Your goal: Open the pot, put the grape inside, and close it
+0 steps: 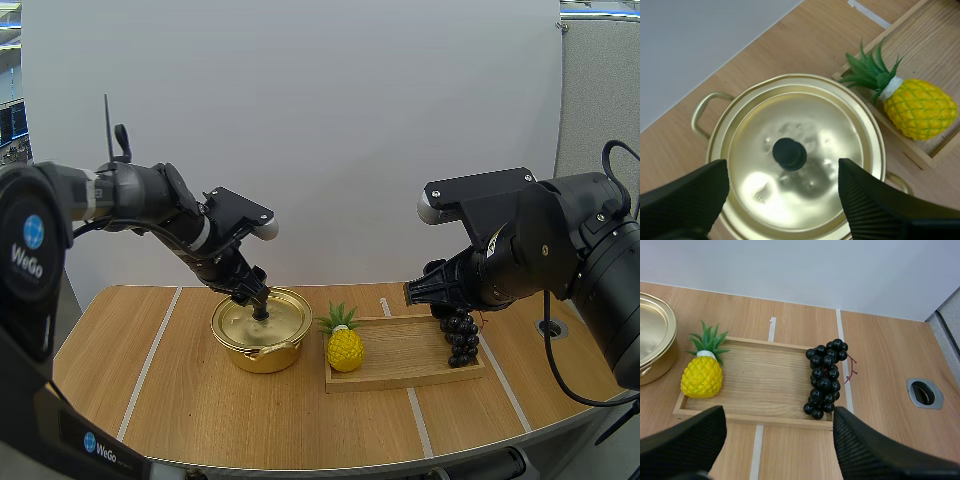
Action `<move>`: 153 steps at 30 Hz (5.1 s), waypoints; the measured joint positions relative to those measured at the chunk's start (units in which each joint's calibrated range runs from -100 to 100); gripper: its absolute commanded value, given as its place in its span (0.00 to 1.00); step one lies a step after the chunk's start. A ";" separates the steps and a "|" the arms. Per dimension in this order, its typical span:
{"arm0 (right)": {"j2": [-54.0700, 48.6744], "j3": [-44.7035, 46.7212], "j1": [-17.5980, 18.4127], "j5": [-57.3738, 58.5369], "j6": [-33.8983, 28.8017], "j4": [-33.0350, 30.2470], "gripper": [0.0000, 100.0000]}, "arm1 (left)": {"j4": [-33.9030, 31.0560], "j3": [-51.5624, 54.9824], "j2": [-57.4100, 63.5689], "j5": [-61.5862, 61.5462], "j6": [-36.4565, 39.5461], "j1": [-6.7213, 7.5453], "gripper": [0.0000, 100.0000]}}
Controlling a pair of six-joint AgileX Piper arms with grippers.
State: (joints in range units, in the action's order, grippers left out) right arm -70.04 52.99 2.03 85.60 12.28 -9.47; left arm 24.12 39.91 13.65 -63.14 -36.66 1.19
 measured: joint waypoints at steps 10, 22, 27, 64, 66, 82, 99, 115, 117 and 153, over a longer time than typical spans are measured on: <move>0.00 0.00 0.00 0.00 0.00 0.00 1.00 | 0.00 -3.62 -6.97 -0.03 0.01 0.83 1.00; 0.00 0.00 0.00 0.00 0.00 0.00 1.00 | 0.11 -5.77 -12.52 -0.45 0.01 0.83 1.00; 0.00 0.00 0.00 0.00 0.00 0.00 1.00 | 0.11 -5.77 -13.56 -0.45 0.01 0.83 1.00; 0.00 0.00 0.00 -0.07 0.00 0.00 1.00 | -3.63 -17.79 4.34 -5.15 6.16 0.83 0.00; 0.00 0.00 0.00 -0.07 0.00 0.00 1.00 | -4.33 -20.14 6.83 -5.53 6.69 0.83 0.00; 0.00 0.00 0.00 -0.07 0.00 0.00 1.00 | -15.71 -44.21 19.08 -7.19 15.69 0.83 0.00; 2.33 0.00 0.00 -1.27 -5.18 -3.76 1.00 | -16.67 -60.62 19.22 4.73 17.47 0.83 0.00; 9.19 -1.20 0.00 -3.42 -7.45 -5.40 1.00 | -16.67 -60.84 19.22 16.55 17.47 0.83 0.00; 14.05 -3.18 0.00 -6.33 -8.38 -6.04 1.00 | -16.67 -61.00 19.22 19.01 17.47 0.83 0.00; 52.82 -7.09 -14.92 -40.41 27.18 20.62 1.00 | -16.67 -61.00 19.22 19.89 17.47 0.83 0.00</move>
State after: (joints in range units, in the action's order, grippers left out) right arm -17.21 45.90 -12.88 45.19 39.46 11.15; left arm 7.45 -21.09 32.86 -43.26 -19.19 2.02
